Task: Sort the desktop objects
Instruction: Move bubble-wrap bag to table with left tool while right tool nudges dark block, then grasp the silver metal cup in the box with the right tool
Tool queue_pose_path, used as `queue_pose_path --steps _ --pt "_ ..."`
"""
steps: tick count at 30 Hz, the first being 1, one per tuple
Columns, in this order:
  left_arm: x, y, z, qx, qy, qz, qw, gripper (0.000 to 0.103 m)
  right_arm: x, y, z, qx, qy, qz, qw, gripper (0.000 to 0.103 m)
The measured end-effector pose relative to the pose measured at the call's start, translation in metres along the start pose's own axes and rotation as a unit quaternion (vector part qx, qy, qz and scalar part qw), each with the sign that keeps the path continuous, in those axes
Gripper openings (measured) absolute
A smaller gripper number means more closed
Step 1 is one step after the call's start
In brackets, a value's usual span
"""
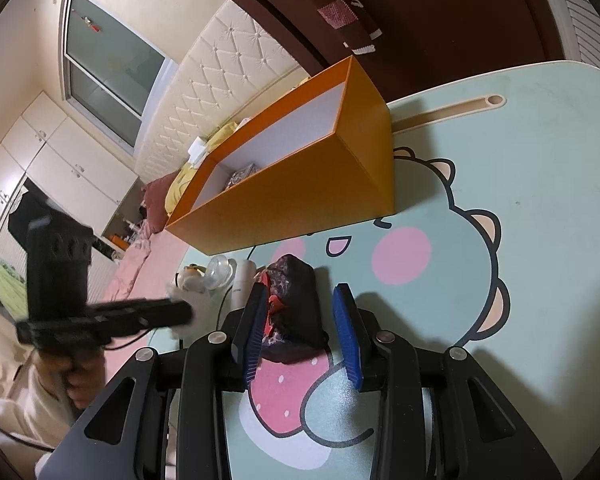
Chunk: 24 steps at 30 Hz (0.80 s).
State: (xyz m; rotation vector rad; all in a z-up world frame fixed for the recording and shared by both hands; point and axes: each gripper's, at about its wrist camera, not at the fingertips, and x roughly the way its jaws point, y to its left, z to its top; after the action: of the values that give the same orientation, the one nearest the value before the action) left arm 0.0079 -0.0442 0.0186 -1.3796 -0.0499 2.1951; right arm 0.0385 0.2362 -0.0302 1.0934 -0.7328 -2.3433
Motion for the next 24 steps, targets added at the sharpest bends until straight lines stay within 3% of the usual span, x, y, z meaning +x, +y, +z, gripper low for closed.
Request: queue_pose_path --steps 2,3,4,7,11,15,19,24 --pt "0.0 -0.003 -0.004 0.011 -0.02 0.013 0.9997 0.046 0.0 0.0 0.0 0.0 0.001 -0.002 1.0 0.035" --pt "-0.002 -0.005 -0.007 0.016 -0.036 0.022 0.999 0.066 0.001 -0.001 -0.001 0.001 0.002 -0.002 1.0 0.036" --pt "-0.006 -0.008 -0.011 0.02 -0.061 0.032 0.9974 0.078 0.001 -0.001 -0.001 0.002 0.002 -0.003 1.0 0.039" --pt "-0.019 -0.011 -0.021 0.034 -0.129 0.051 0.9898 0.085 0.0 -0.002 -0.001 0.004 0.002 -0.006 1.0 0.046" --pt "-0.026 -0.015 -0.035 0.057 -0.174 0.096 0.9783 0.091 -0.001 -0.002 -0.002 0.001 -0.001 -0.011 1.0 0.046" --pt "-0.018 -0.012 -0.047 0.069 -0.183 0.146 0.9698 0.092 -0.002 0.001 -0.001 -0.002 -0.005 -0.018 1.0 0.046" --pt "-0.015 -0.005 -0.052 0.049 -0.197 0.148 0.9681 0.092 -0.005 0.015 0.005 -0.02 0.004 -0.029 0.999 0.046" --pt "-0.01 -0.001 -0.051 0.034 -0.196 0.138 0.9702 0.092 0.0 0.076 0.043 -0.121 0.039 -0.044 0.991 0.046"
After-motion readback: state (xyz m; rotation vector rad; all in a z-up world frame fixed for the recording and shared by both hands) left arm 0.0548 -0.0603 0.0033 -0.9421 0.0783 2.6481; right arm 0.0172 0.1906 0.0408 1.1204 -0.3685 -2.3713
